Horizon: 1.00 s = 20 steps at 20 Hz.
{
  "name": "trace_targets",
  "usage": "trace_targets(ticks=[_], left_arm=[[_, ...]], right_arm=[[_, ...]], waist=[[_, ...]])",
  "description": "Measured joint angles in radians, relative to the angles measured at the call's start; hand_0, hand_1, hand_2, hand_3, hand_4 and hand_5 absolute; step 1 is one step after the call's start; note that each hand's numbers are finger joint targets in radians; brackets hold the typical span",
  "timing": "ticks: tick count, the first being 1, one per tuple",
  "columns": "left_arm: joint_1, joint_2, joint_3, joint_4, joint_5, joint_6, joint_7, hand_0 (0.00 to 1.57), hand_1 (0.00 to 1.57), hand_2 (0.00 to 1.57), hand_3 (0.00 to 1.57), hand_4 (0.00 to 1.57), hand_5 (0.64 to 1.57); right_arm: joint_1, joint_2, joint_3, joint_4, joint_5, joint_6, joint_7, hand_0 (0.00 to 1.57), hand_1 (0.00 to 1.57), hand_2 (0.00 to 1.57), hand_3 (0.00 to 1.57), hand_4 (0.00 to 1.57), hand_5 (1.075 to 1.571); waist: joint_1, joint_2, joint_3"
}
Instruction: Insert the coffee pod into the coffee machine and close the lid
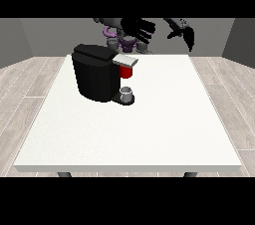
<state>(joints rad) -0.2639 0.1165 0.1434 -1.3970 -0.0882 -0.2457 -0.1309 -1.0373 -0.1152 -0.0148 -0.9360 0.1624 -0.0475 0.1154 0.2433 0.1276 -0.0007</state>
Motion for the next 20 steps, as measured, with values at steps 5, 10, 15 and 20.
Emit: trace_targets(ticks=[5,10,15,20], left_arm=[[-0.015,0.003,-0.002,0.002,0.013,-0.012,-0.017,0.0,0.0,0.0,0.0,0.44,1.571],[-0.029,0.004,-0.014,-0.024,0.026,-0.027,-0.012,0.0,0.0,0.0,0.0,0.43,1.571],[-0.052,0.015,-0.007,-0.024,0.047,-0.044,-0.005,0.0,0.0,0.0,0.0,0.25,1.571],[-0.083,0.035,0.002,-0.017,0.07,-0.073,-0.016,0.0,0.0,0.0,0.0,0.31,1.571]], right_arm=[[-0.088,-0.002,-0.011,0.033,0.017,-0.007,0.016,0.0,0.0,0.0,0.0,0.1,1.571],[-0.153,-0.03,-0.022,0.079,0.042,-0.01,0.0,0.0,0.0,0.0,0.0,0.0,1.571],[-0.215,-0.023,-0.021,0.114,0.067,-0.026,0.006,0.0,0.0,0.0,0.0,0.0,1.571],[-0.282,-0.027,-0.029,0.146,0.081,-0.032,0.009,0.0,0.0,0.0,0.0,0.0,1.571]], waist=[[0.023,0.025,0.0003],[0.071,0.065,0.0003],[0.096,0.085,0.0003],[0.127,0.131,-0.0001]])
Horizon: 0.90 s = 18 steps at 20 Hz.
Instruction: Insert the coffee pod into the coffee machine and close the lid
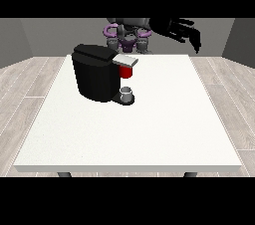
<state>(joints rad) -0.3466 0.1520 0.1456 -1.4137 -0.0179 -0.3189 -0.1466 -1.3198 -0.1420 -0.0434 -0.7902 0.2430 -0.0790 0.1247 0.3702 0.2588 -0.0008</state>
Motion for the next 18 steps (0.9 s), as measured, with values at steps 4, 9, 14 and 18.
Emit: trace_targets(ticks=[4,9,14,18], left_arm=[[-0.042,-0.003,-0.014,-0.023,0.007,-0.004,0.028,0.0,0.0,0.0,0.0,0.3,1.571],[-0.048,-0.026,-0.046,-0.052,-0.012,0.011,0.03,0.0,0.0,0.0,0.0,0.32,1.571],[-0.045,-0.047,-0.084,-0.082,-0.029,0.017,0.044,0.0,0.0,0.0,0.0,0.27,1.571],[-0.016,-0.05,-0.088,-0.092,-0.03,0.02,0.048,0.0,0.0,0.0,0.0,0.27,1.571]], right_arm=[[-0.053,-0.015,-0.026,0.036,-0.004,-0.004,-0.01,0.0,0.0,0.0,0.0,0.0,1.571],[-0.066,-0.011,-0.049,0.071,-0.012,-0.014,-0.042,0.0,0.0,0.0,0.0,0.1,1.571],[-0.077,-0.011,-0.068,0.096,-0.027,-0.005,-0.069,0.0,0.0,0.0,0.0,0.0,1.571],[-0.034,0.024,-0.062,0.089,-0.038,0.008,-0.141,0.0,0.0,0.0,0.0,0.0,1.571]], waist=[[0.028,0.035,0.0003],[0.045,0.063,0.0005],[0.047,0.059,0.0006],[0.029,0.035,0.0009]])
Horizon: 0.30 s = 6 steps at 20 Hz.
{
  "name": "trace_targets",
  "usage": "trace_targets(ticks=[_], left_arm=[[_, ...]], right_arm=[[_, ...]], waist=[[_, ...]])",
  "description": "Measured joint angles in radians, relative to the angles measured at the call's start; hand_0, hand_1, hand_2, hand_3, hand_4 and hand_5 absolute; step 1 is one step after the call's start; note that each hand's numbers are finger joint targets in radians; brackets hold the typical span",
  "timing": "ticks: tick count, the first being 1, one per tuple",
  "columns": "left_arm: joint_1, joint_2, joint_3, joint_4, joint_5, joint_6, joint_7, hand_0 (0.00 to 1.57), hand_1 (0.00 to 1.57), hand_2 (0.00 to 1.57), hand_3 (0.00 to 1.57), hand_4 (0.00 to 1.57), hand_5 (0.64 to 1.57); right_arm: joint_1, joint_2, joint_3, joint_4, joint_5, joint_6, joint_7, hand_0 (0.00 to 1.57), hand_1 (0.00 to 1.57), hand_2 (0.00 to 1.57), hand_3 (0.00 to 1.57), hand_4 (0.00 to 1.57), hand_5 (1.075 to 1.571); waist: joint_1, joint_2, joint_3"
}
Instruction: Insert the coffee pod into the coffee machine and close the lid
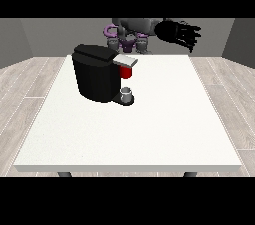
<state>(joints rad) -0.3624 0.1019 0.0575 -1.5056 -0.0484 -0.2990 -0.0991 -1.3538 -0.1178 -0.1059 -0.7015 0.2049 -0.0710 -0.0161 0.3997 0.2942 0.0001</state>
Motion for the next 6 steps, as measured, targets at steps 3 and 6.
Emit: trace_targets(ticks=[3,6], left_arm=[[0.027,-0.003,0.013,0.028,-0.002,0.013,-0.009,0.0,0.0,0.0,0.0,0.27,1.571],[0.055,0.012,0.042,0.071,0.015,0.006,-0.005,0.0,0.0,0.0,0.0,0.27,1.571]], right_arm=[[0.05,0.057,0.028,-0.025,-0.011,-0.001,-0.044,0.0,0.0,0.0,0.0,0.18,1.571],[0.129,0.088,0.069,-0.057,-0.053,0.019,-0.08,0.0,0.0,0.0,0.0,0.26,1.571]], waist=[[-0.037,-0.043,-0.0003],[-0.079,-0.108,-0.0004]])
